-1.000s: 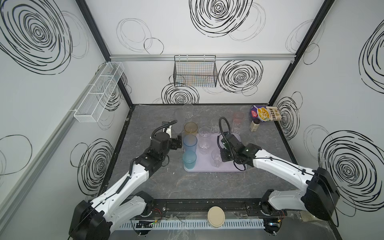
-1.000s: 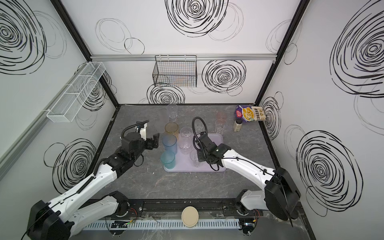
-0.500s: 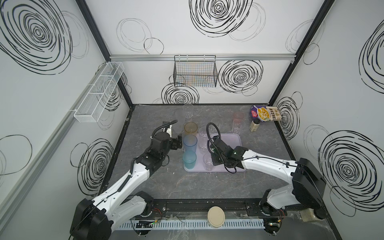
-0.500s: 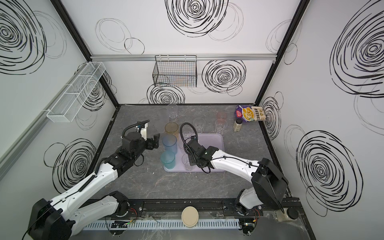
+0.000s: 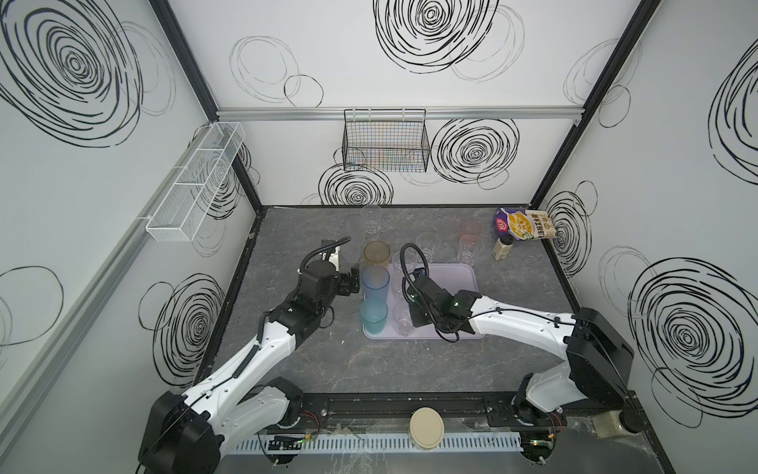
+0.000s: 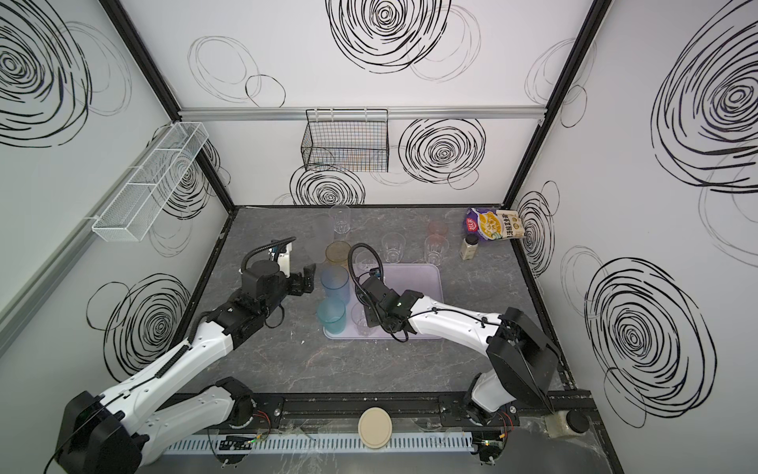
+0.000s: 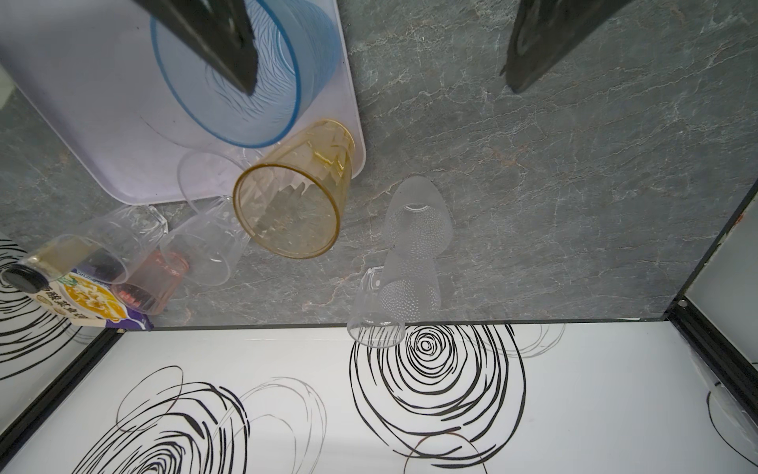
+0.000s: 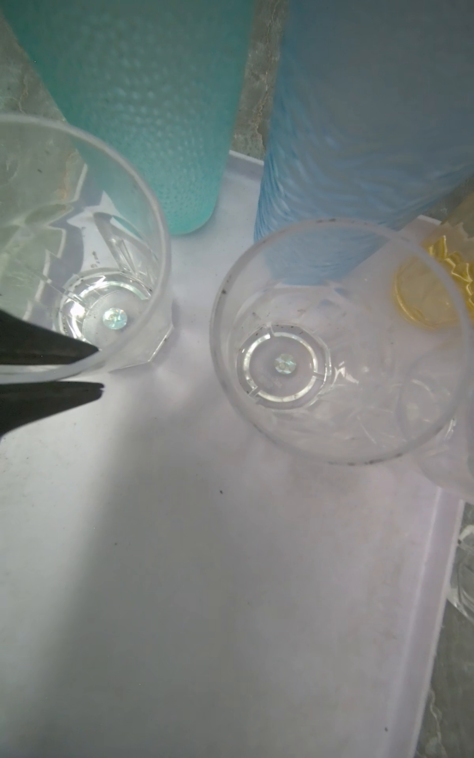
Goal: Place the glasses into the tray
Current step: 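Carry the clear glass over the tray and lower it beside the others, then open the right gripper to release the glass on the tray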
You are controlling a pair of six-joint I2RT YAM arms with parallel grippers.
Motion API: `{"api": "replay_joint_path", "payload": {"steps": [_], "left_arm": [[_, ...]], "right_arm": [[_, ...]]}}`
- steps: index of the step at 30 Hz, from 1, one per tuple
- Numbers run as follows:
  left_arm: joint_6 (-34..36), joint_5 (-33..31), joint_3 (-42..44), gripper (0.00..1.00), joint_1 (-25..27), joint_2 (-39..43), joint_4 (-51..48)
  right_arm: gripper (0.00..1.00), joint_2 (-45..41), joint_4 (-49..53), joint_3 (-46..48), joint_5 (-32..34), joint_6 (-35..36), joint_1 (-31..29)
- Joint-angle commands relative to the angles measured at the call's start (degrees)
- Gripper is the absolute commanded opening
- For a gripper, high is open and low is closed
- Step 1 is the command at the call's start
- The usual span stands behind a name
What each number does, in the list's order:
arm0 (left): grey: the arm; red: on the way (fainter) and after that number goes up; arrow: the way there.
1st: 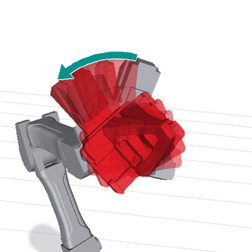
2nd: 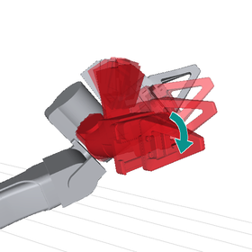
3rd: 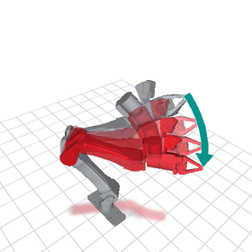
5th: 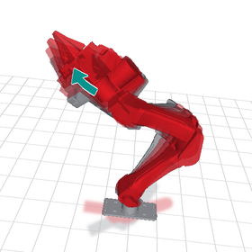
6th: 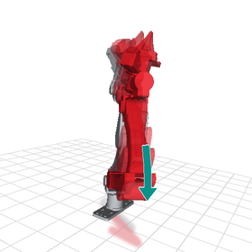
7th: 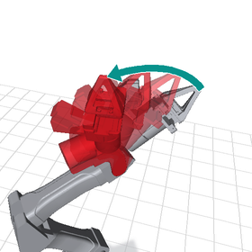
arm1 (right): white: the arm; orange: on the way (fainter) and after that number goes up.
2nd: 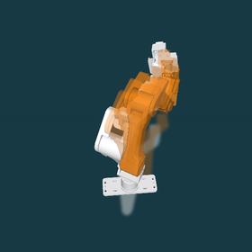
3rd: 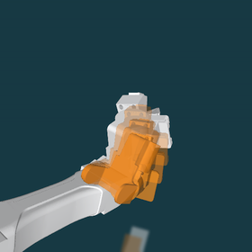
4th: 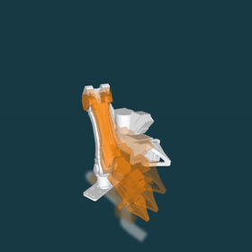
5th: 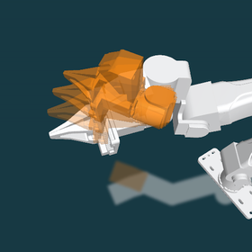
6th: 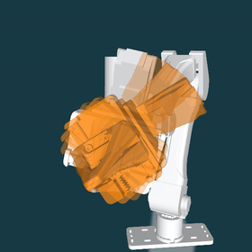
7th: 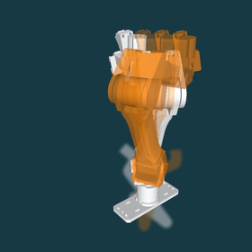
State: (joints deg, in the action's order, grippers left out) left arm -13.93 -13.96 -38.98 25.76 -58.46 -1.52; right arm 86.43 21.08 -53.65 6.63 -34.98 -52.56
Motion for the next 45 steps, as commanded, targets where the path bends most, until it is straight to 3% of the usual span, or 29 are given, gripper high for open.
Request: {"api": "replay_joint_path", "payload": {"steps": [1,8,17,25,30,45], "left_arm": [[0.0,0.2,0.7,0.97,-0.4,-0.1,3.2],[0.0,0.3,0.7,0.97,-0.2,-0.2,3.4],[0.0,-0.1,0.8,0.97,0.3,-0.3,3.7],[-0.1,0.0,0.6,0.97,0.4,-0.2,3.9],[-0.2,0.3,0.6,0.98,0.4,-0.2,4.0],[-1.7,1.2,0.7,0.98,0.8,-0.3,3.8]], "right_arm": [[0.03,1.2,0.1,-0.7,0.4,-1.0,-0.5],[0.05,1.5,0.0,-1.1,0.2,-1.1,-0.5],[0.25,-1.2,2.8,-3.5,0.1,-0.9,0.5],[0.36,-8.3,2.4,-3.5,-5.3,-0.4,7.2],[0.37,-11.1,-1.0,0.0,-7.5,0.0,10.9],[0.38,-7.4,-4.1,2.0,-9.0,-0.5,11.9]]}}
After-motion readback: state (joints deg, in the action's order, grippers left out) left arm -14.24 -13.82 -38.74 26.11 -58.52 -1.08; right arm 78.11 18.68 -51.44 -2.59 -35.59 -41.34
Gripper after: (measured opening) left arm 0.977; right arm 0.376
